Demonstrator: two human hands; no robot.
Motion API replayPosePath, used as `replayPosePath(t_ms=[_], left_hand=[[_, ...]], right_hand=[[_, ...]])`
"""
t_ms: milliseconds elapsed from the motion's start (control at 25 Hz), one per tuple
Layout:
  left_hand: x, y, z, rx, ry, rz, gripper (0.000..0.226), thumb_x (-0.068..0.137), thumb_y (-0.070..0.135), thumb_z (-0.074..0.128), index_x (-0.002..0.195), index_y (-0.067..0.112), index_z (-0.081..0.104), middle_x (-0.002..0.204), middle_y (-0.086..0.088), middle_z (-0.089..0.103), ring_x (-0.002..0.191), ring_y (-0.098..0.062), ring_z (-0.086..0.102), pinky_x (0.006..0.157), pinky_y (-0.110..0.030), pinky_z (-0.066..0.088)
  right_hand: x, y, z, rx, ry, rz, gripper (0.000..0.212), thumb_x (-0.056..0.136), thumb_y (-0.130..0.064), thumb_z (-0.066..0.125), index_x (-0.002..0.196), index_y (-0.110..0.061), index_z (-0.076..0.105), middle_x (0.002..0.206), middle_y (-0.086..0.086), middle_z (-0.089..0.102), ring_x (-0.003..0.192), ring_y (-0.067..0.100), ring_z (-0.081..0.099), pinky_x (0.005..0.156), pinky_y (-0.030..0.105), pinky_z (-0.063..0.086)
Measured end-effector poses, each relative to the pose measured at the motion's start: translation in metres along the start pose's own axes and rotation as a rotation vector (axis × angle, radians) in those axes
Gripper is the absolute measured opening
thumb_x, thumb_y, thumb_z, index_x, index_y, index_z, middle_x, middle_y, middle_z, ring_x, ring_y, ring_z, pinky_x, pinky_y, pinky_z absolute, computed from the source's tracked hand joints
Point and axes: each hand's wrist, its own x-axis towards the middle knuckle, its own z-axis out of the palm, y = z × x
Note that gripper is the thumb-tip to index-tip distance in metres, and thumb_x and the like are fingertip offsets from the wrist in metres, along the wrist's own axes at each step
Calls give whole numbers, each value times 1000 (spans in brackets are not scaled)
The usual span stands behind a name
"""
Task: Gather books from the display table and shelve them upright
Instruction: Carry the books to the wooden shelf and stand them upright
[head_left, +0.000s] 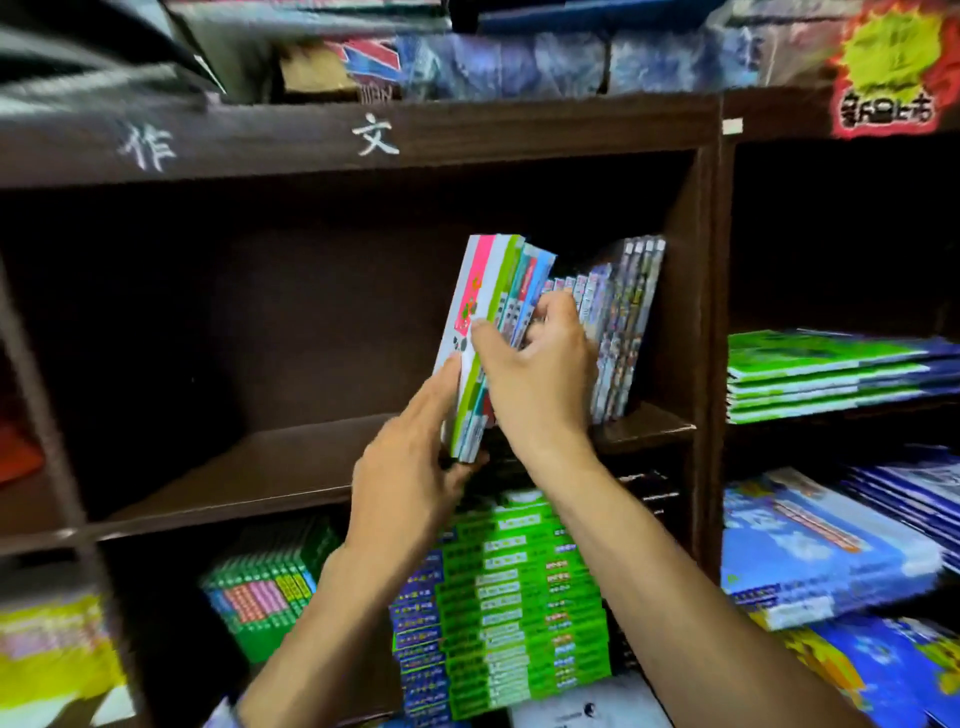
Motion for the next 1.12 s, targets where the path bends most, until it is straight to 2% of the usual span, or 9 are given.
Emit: replayPosePath(t_ms=[120,280,400,520,680,880,1000,1080,1120], left_hand=[[16,-20,3,-77,-157,-81,105,72,24,79,153,50,16,152,25,43,134,-8,52,99,-37,50],[34,-49,9,-247,-472,-140,99,76,53,74,153,52,11,148,21,50,138,1,44,112,-26,38],[48,-59,18,-280,-434,-164,82,90,41,66,154,50,15,151,13,48,140,-9,44,117,-39,36],[58,-68,25,-221,-446,-185,81,93,33,65,155,47,15,147,11,54,134,-10,51,115,-40,38],[69,-79,31,-190,-459,-196,80,93,33,66,155,44,17,145,9,56,132,-13,54,115,-42,39],[77,-88,34,-221,-449,-199,79,92,30,68,150,53,20,139,9,62,125,-12,59,112,-38,42],[76,-88,34,-192,-451,-189,76,91,38,68,149,55,21,134,12,63,120,-9,61,104,-34,47],[75,-85,35,-171,-446,-177,77,90,41,68,150,50,21,134,12,63,120,-10,61,101,-30,47],[75,-84,35,-161,-445,-167,76,90,41,67,151,47,20,135,11,63,121,-12,61,102,-31,46]], right_hand=[[7,13,32,-66,-28,81,29,84,-32,69,102,-13,54,101,9,73,94,35,65,80,43,51],[16,33,53,-175,-20,165,32,87,-33,67,107,-12,54,106,12,72,98,36,65,74,37,44],[14,45,58,-171,-69,120,38,89,-40,68,111,-14,53,106,10,72,95,35,66,76,38,48],[17,60,55,-168,-146,27,28,95,-37,62,113,-15,58,105,7,73,95,31,65,77,38,49],[14,88,47,-282,-228,-2,10,95,-25,62,99,-19,56,87,4,75,84,29,68,73,41,55],[25,93,51,-365,-325,76,19,93,-31,60,82,-16,59,81,4,75,81,30,68,73,39,56],[18,90,49,-440,-211,-215,13,94,-24,61,104,-24,54,106,1,72,94,26,67,71,34,52],[21,87,50,-567,-170,-432,46,94,-18,61,138,-20,48,147,5,53,131,29,51,99,41,48],[29,82,51,-607,-160,-464,58,96,-18,58,151,-17,37,160,6,38,145,30,36,113,42,37]])
